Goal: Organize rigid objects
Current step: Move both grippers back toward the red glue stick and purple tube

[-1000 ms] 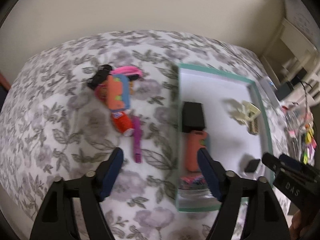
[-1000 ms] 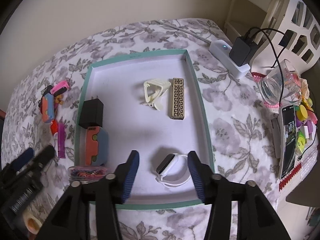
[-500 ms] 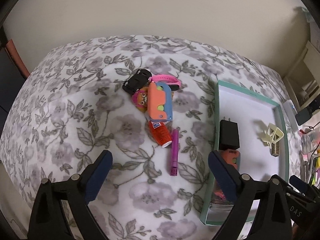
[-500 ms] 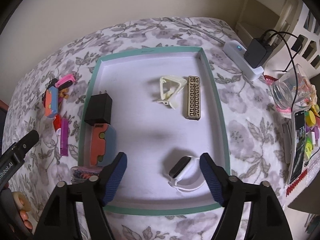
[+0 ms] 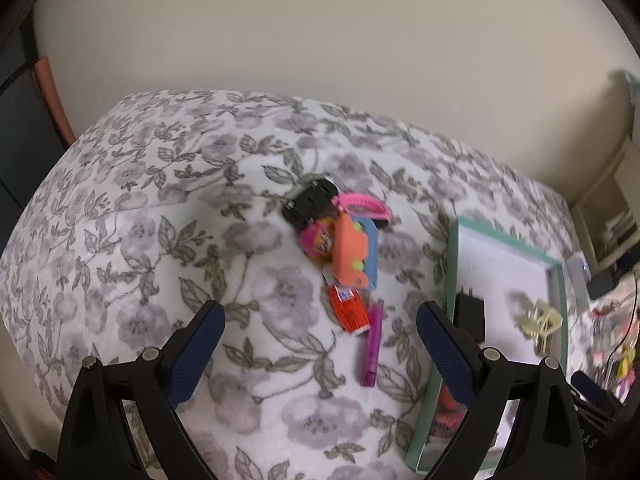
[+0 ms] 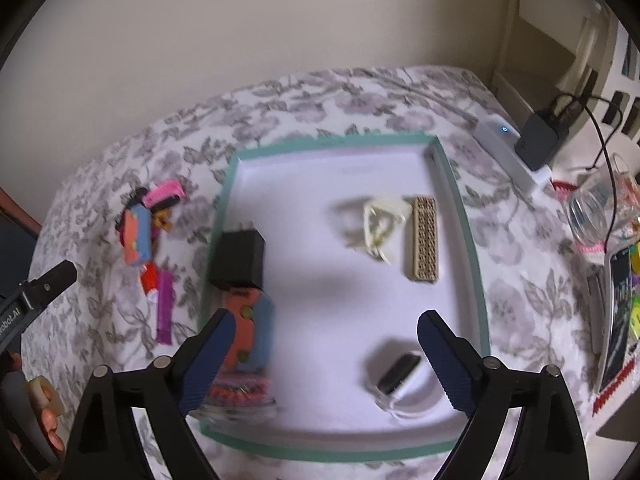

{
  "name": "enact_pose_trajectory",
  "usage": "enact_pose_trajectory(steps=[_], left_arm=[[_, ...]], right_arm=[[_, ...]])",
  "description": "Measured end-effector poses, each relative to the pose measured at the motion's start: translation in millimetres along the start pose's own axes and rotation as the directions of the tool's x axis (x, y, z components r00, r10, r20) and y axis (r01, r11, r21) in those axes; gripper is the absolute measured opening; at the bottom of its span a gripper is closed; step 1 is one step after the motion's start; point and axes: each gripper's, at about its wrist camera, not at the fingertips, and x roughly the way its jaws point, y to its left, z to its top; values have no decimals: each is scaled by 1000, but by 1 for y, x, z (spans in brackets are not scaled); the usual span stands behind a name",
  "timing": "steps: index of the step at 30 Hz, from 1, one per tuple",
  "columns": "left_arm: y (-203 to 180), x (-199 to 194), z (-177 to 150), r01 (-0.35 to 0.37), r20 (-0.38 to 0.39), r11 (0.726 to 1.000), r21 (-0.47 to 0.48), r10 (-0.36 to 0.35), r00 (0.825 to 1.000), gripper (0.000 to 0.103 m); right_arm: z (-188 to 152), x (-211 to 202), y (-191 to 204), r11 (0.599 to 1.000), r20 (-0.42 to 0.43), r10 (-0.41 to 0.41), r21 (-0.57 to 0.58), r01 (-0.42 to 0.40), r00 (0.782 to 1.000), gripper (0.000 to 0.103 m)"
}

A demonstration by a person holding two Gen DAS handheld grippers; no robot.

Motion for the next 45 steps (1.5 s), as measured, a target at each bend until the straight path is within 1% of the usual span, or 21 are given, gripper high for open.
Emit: enact_pose_trajectory(steps=[4, 8, 10, 15, 23, 25, 27, 28, 31, 32, 34, 36, 43, 45], left_arm=[[15, 3, 13, -15, -6, 999, -52, 15, 1000, 97], [23, 9, 28, -24, -25, 996, -89, 22, 999, 97], [25, 15, 34, -33, -41, 995, -91, 29, 999, 97], [28, 32, 46, -51, -84, 995, -89, 43, 996, 97], [38, 65, 52, -52, -173, 991, -123, 30, 984, 97], [40, 71, 51, -45, -189, 991, -123, 21, 982, 97], [41, 75, 49, -38, -199, 992, -121, 13, 980, 97], [41, 77, 48, -34, -205, 992, -123, 8, 979, 96], [43, 82, 47, -10, -218, 991, -130, -19, 976, 96], [43, 83, 46, -5, -223, 991, -132, -25, 974, 96], [43, 87, 44, 2, -234, 991, -135, -34, 972, 96], [43, 90, 42, 8, -245, 991, -135, -42, 969, 96], [39, 97, 40, 34, -265, 991, -132, -68, 962, 96], [38, 98, 39, 37, -269, 991, -127, -70, 961, 96]], right_arm=[[11, -4, 11, 1000, 53, -5, -30, 6, 999, 94], [24, -3, 24, 999, 68, 8, -41, -5, 998, 94], [30, -1, 33, 999, 75, 31, -41, -28, 997, 94], [39, 8, 63, 993, 73, 66, -105, -58, 995, 94], [36, 33, 107, 973, 6, 110, -205, -106, 994, 88], [34, 41, 116, 966, -18, 120, -227, -121, 993, 85], [29, 50, 126, 959, -49, 129, -246, -137, 990, 78], [26, 54, 130, 956, -61, 134, -254, -145, 989, 77], [18, 64, 139, 949, -99, 141, -270, -163, 985, 71], [16, 67, 141, 947, -110, 144, -273, -169, 983, 67], [11, 73, 144, 944, -134, 146, -276, -179, 980, 64], [7, 79, 147, 941, -153, 150, -282, -189, 977, 58], [-3, 93, 152, 931, -211, 165, -289, -222, 963, 48], [-6, 97, 154, 929, -221, 155, -298, -218, 963, 44]])
